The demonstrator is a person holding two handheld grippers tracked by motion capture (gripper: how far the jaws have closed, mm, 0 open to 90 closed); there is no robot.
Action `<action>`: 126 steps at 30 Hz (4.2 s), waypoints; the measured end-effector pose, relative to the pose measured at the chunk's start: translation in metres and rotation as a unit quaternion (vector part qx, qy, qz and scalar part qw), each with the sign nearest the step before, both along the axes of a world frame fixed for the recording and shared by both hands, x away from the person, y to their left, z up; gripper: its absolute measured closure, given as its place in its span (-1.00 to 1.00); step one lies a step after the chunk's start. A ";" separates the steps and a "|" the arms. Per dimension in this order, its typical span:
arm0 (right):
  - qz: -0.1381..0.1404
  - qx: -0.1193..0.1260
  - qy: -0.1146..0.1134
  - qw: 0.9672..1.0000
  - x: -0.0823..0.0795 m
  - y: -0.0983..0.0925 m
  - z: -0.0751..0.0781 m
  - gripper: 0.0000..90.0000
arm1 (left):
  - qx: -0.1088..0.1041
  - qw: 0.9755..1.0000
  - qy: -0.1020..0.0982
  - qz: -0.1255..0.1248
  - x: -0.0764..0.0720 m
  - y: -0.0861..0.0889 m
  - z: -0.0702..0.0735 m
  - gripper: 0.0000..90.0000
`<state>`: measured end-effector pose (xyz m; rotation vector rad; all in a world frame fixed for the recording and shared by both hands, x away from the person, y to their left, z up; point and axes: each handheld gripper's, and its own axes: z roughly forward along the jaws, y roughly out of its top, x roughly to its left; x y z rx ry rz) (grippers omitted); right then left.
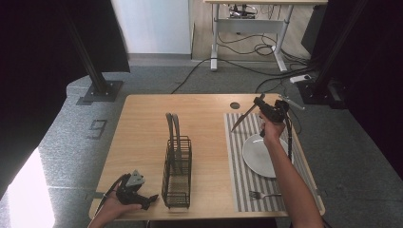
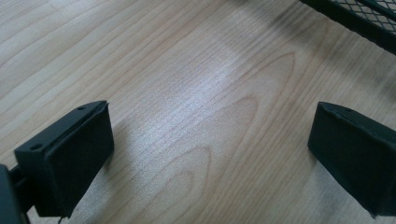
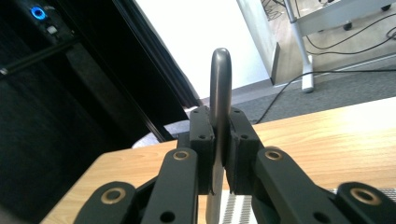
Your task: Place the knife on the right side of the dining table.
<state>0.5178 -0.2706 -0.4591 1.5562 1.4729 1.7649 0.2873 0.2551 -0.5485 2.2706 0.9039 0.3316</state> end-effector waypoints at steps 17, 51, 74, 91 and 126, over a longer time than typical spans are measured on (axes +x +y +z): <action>-0.024 -0.031 0.018 0.999 0.000 -0.011 -0.004 0.78 | 0.000 1.000 0.000 0.000 0.000 0.000 0.000 -1.00; -0.073 -0.056 0.092 0.991 0.007 -0.043 -0.033 0.56 | 0.000 1.000 0.000 0.001 0.000 0.000 0.000 -1.00; -0.090 -0.044 0.150 0.984 0.012 -0.057 -0.055 0.42 | 0.000 1.000 0.000 0.001 0.000 0.000 0.000 -1.00; -0.101 -0.043 0.183 0.977 0.018 -0.061 -0.070 0.32 | 0.000 1.000 0.000 0.002 -0.001 0.000 0.000 -1.00; -0.135 -0.023 0.261 0.956 0.024 -0.075 -0.089 0.20 | 0.000 1.000 0.000 0.002 -0.001 0.000 0.000 -1.00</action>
